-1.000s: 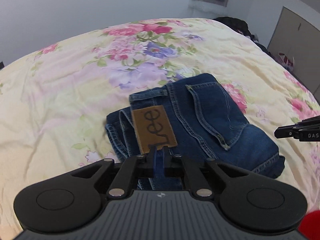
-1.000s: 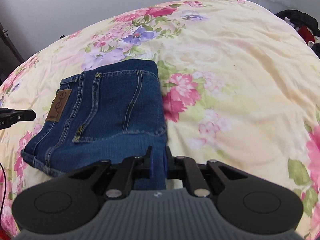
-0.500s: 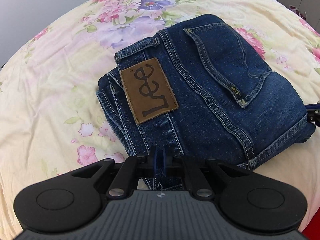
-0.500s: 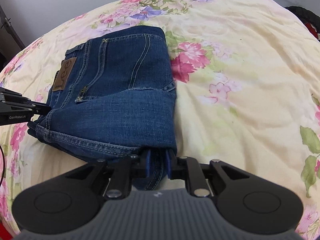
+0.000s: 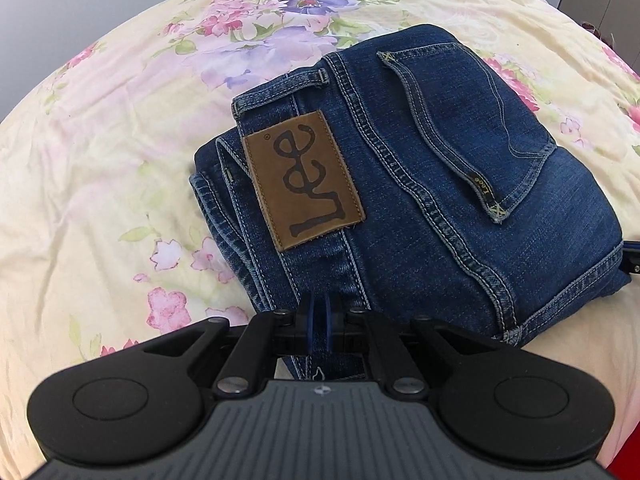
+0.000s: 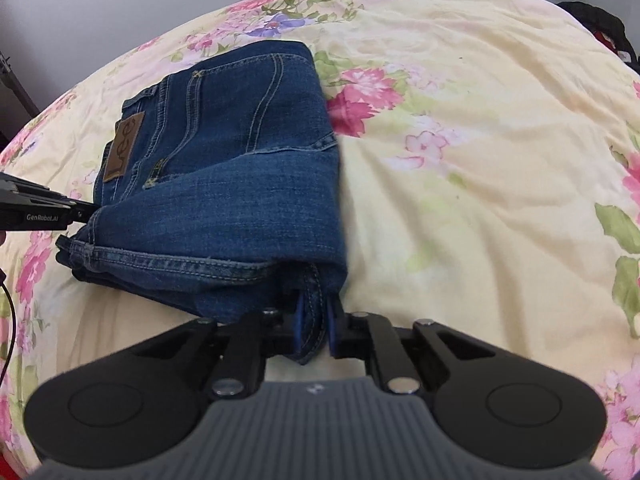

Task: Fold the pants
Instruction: 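Open the right gripper and release the jeans while the left gripper holds the waistband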

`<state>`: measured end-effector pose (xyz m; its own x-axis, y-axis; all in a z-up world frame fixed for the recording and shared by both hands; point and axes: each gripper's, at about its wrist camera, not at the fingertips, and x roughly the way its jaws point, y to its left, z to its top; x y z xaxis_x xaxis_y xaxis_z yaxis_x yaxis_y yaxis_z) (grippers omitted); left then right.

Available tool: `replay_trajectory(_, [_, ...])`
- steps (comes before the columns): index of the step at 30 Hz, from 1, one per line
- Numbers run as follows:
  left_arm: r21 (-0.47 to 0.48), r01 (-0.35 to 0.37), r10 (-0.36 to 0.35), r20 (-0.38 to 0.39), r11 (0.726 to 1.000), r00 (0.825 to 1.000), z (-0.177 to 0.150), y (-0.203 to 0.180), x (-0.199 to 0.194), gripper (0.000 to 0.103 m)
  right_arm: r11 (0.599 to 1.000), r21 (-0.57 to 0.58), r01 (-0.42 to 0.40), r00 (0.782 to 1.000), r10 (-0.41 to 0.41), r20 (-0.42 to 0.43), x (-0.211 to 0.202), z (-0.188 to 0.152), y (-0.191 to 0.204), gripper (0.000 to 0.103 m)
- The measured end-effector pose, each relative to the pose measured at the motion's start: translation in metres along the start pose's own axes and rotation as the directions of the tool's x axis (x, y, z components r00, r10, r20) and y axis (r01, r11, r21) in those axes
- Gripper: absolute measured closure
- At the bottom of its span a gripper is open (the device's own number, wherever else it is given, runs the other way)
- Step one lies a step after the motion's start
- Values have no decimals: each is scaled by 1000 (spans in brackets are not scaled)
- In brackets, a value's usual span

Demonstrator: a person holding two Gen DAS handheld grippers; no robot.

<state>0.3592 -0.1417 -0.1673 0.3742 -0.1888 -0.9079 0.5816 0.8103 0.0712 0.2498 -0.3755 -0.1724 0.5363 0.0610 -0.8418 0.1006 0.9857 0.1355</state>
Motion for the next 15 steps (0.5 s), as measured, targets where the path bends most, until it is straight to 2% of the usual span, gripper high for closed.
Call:
replay_trajectory(4, [9, 1, 0, -3, 1000, 1000, 0, 0, 1, 97, 998, -63, 21, 999, -20, 25, -31, -6, 2, 103])
replay_trajectory(6, [10, 1, -1, -6, 1000, 1000, 1, 0, 2, 97, 997, -62, 35, 999, -35, -1, -38, -14, -9, 103])
replay_trajectory(8, [8, -1, 1, -6, 1000, 1000, 1, -1, 3, 97, 995, -46, 87, 995, -89, -51, -33, -26, -22, 103])
replay_trajectory(10, [2, -1, 1, -3, 1000, 1000, 0, -1, 2, 97, 998, 11, 62, 994, -61, -95, -27, -39, -40, 103])
replay_trajectory(12, [13, -4, 4, -1, 1000, 1000, 0, -2, 1, 97, 997, 63, 34, 997, -30, -64, -31, -42, -49, 103])
replay_trajectory(15, [5, -7, 7, -7, 1000, 1000, 1, -2, 1, 97, 997, 71, -18, 1000, 18, -3, -39, -31, -43, 102])
